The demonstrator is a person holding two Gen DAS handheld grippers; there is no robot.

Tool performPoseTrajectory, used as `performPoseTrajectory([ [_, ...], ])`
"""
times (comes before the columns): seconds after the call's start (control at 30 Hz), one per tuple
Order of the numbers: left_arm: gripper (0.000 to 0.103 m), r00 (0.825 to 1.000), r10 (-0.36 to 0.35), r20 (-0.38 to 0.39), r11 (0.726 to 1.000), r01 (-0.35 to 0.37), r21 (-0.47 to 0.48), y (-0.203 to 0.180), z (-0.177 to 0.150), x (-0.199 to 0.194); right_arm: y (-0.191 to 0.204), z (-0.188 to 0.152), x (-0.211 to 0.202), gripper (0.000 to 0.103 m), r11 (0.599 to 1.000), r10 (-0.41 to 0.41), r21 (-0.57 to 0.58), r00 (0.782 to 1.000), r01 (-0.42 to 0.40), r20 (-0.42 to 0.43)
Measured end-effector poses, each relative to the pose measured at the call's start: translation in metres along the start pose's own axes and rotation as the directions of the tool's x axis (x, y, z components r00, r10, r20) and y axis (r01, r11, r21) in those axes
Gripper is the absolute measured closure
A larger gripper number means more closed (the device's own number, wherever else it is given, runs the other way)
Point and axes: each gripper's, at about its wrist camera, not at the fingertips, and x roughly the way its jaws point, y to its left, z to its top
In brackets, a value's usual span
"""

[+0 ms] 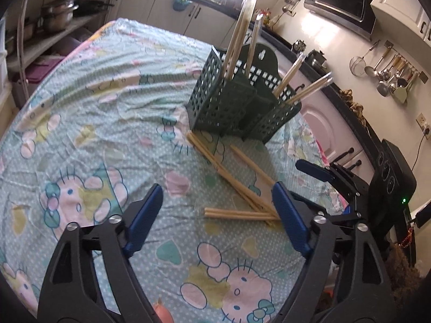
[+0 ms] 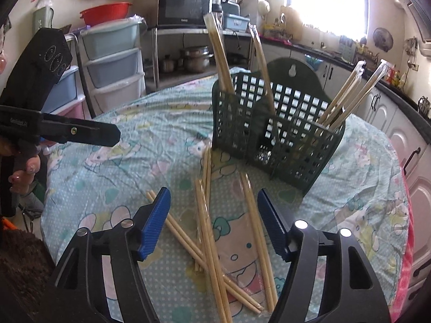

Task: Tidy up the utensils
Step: 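Lower the right tool to the pile and close on another chopstick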

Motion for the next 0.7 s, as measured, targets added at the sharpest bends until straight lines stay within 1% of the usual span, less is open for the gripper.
performPoseTrajectory([
  [0.1,0.035,0.999,-0.02,-0.039,1.0,0.019,-0.025,0.005,-0.006,0.008,0.001,-0.003,0.005,0.044,1.0,0.006,-0.002,1.0,-0.006,-0.025],
  [0.23,0.037,0.997,-0.021,-0.068,0.999,0.018,-0.045,0.01,-0.011,0.016,0.001,-0.006,0.012,0.047,1.0,0.019,0.0,0.999,-0.019,-0.05],
  [0.3,0.042,0.996,-0.03,-0.083,0.998,0.026,-0.055,0.012,-0.014,0.021,0.002,-0.007,0.016,0.048,1.0,0.026,0.001,0.998,-0.026,-0.064],
  [0.33,0.043,0.996,-0.031,-0.086,0.998,0.026,-0.056,0.012,-0.014,0.022,0.001,-0.007,0.017,0.049,1.0,0.028,0.001,0.997,-0.028,-0.07],
  [0.4,0.049,0.995,-0.037,-0.096,0.998,0.031,-0.059,0.013,-0.015,0.025,0.002,-0.007,0.021,0.052,0.999,0.034,0.0,0.996,-0.034,-0.085],
  [0.57,0.058,0.991,-0.058,-0.122,0.996,0.05,-0.068,0.014,-0.019,0.033,0.003,-0.006,0.033,0.058,0.999,0.048,-0.008,0.993,-0.049,-0.112],
  [0.7,0.062,0.988,-0.073,-0.135,0.995,0.062,-0.078,0.015,-0.02,0.04,0.004,-0.002,0.042,0.062,0.998,0.06,-0.012,0.989,-0.062,-0.137],
])
